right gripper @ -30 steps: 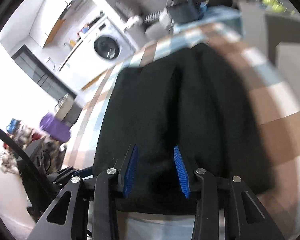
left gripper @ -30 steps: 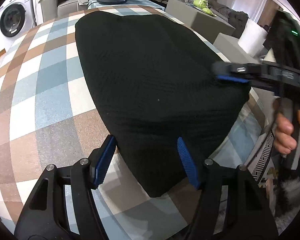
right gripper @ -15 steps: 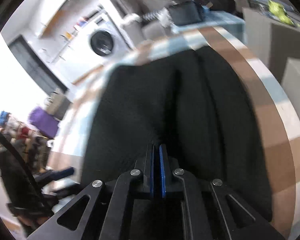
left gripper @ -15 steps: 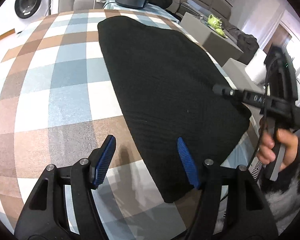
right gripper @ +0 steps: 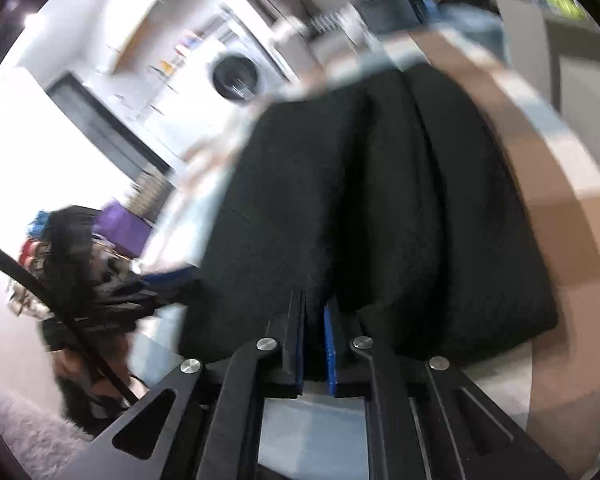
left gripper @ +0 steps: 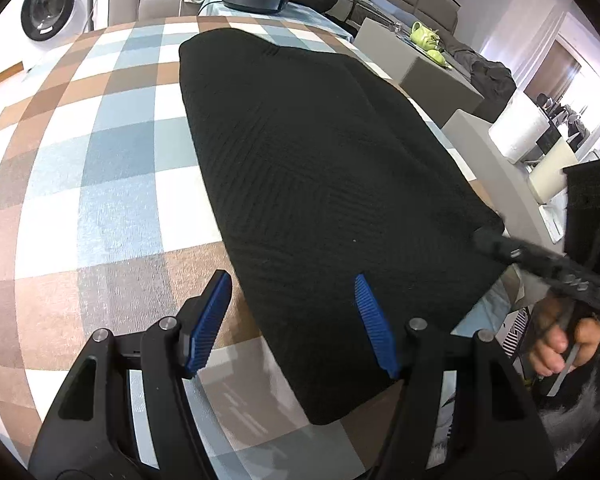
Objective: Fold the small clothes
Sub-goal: 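Release the folded sweater with the left gripper while the right gripper presses it flat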
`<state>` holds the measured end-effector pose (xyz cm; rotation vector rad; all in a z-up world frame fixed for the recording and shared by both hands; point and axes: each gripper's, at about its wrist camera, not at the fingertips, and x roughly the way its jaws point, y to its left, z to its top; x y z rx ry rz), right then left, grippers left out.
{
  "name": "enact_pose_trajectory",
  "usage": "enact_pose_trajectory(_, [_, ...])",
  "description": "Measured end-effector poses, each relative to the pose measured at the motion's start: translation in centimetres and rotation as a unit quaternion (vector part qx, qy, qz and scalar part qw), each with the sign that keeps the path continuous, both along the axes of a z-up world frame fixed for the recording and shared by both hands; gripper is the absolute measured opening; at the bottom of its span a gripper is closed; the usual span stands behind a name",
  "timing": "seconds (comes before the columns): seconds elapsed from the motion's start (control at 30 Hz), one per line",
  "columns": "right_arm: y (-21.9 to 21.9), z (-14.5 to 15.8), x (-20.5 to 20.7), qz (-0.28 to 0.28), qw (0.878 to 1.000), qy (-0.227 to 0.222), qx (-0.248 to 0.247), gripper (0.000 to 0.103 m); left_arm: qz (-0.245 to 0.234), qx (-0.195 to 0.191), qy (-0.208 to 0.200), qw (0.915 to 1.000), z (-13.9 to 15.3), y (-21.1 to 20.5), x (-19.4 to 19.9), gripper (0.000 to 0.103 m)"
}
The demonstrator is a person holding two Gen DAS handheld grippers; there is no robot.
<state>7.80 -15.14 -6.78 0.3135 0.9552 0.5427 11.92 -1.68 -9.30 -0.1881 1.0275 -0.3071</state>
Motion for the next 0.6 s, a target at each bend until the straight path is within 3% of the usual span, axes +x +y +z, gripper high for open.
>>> enact_pose_trajectory(0.07, [-0.2,0.6,0.1,0.0,1.0,-0.011,0.003,0.007,-0.003,-0.001,-0.002,1.0,0.1,-0.1,0.0,0.061])
enact_pose_trajectory(0.2, [-0.2,-1.8,0.7,-0.01,0.997,0.039,-0.065,0.01,0.003,0.001,0.004,1.0,-0.3,-0.1,0.4,0.061])
enact_pose_trajectory(0.27, [-1.0,-1.0,0.8,-0.012,0.999,0.03,-0.035,0.018,0.006,-0.001,0.006,1.0,-0.4,0.1,0.5,0.061])
enact_pose_trajectory(0.3, [-1.5,-0.5,0.7,-0.015,0.999,0.021,-0.024,0.028,0.007,-0.002,0.005,1.0,-0.4,0.1,0.5,0.061])
enact_pose_trajectory(0.37, [-2.7,0.4,1.0,-0.042,0.999,0.001,-0.022,0.036,0.01,-0.005,0.007,0.9999,-0.5,0.2,0.7,0.061])
enact_pose_trajectory(0.6, [-4.4,-1.6,5.5,-0.069,0.996,0.037,-0.032,0.036,0.021,-0.003,0.011,0.9997,-0.7,0.5,1.4,0.061])
